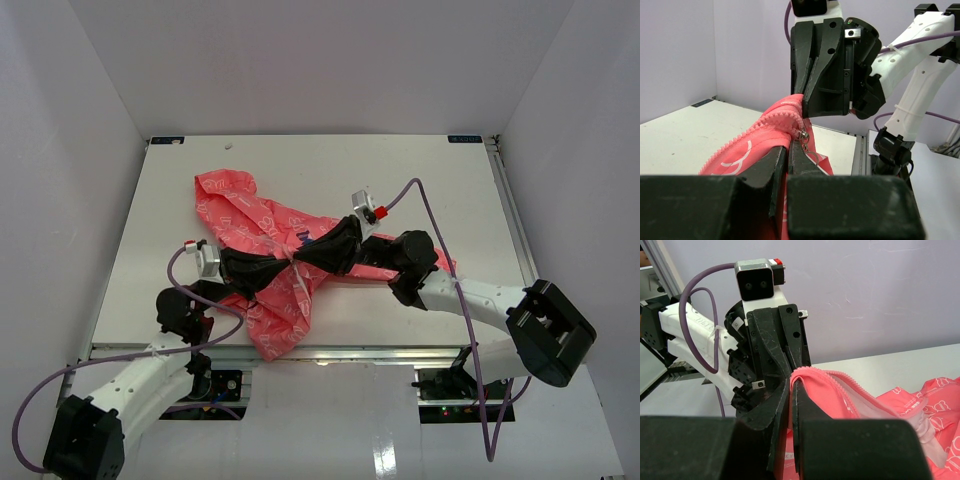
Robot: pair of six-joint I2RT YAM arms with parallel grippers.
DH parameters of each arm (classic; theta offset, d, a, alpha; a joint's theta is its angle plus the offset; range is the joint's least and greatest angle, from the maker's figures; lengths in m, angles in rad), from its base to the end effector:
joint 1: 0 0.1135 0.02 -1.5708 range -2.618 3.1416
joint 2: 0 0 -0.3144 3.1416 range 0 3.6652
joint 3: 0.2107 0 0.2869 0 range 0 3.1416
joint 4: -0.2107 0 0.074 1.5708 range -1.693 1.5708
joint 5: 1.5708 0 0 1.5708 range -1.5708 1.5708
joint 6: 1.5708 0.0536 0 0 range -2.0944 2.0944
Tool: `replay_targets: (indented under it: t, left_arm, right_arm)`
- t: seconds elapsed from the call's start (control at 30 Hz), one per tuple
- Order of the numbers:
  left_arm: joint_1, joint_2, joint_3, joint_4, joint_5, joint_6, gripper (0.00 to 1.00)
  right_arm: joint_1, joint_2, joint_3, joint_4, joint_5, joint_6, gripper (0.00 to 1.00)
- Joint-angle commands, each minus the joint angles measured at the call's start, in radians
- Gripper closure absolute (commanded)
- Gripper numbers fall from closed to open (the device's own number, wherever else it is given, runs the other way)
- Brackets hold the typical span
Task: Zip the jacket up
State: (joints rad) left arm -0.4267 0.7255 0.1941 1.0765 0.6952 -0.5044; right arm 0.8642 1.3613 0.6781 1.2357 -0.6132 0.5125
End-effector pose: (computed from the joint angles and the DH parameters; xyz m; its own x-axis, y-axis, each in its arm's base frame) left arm 0.1274 -0.0956 0.2914 0.0187 -0.4162 -0.9091 0.9429 0.3098 -0.1225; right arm 0.1781 0.2561 0.3523 -0.1640 0.4255 -0.8899 -0.9864 -0.0577 0.1542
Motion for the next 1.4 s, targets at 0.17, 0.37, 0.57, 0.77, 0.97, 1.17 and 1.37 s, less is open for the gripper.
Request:
replay_targets:
  t: [0.17, 0.37, 0.57, 0.77, 0.97, 1.17, 1.37]
  left_arm:
    - [-0.007, 0.064, -0.028, 0.171, 0.162, -0.086, 1.00]
    - [-0.012, 0.064, -0.020, 0.126, 0.159, -0.061, 1.00]
    - [-0.039, 0.064, -0.002, 0.023, 0.106, 0.006, 1.00]
    - [-0.070, 0.062, 0.010, -0.025, 0.047, 0.049, 1.00]
    - [-0.089, 0.038, 0.027, -0.096, 0.011, 0.088, 1.00]
    - [-0.110, 0.041, 0.034, -0.168, -0.061, 0.130, 1.00]
    - [-0.136, 0.035, 0.033, -0.214, -0.143, 0.171, 1.00]
  right_arm:
    - [0.013, -0.031, 0.056, 0.103, 0.020, -0.010, 0.92]
    - [0.012, -0.037, 0.058, 0.090, 0.033, -0.014, 0.92]
    - [0.012, -0.034, 0.060, 0.104, 0.051, 0.003, 0.92]
    - [0.022, -0.021, 0.055, 0.159, 0.073, 0.041, 0.92]
    - [0.033, -0.009, 0.055, 0.175, 0.096, 0.046, 0.92]
    - [0.034, -0.033, 0.054, 0.153, 0.118, 0.045, 0.92]
    - [0.037, -0.054, 0.029, 0.135, 0.157, 0.047, 0.92]
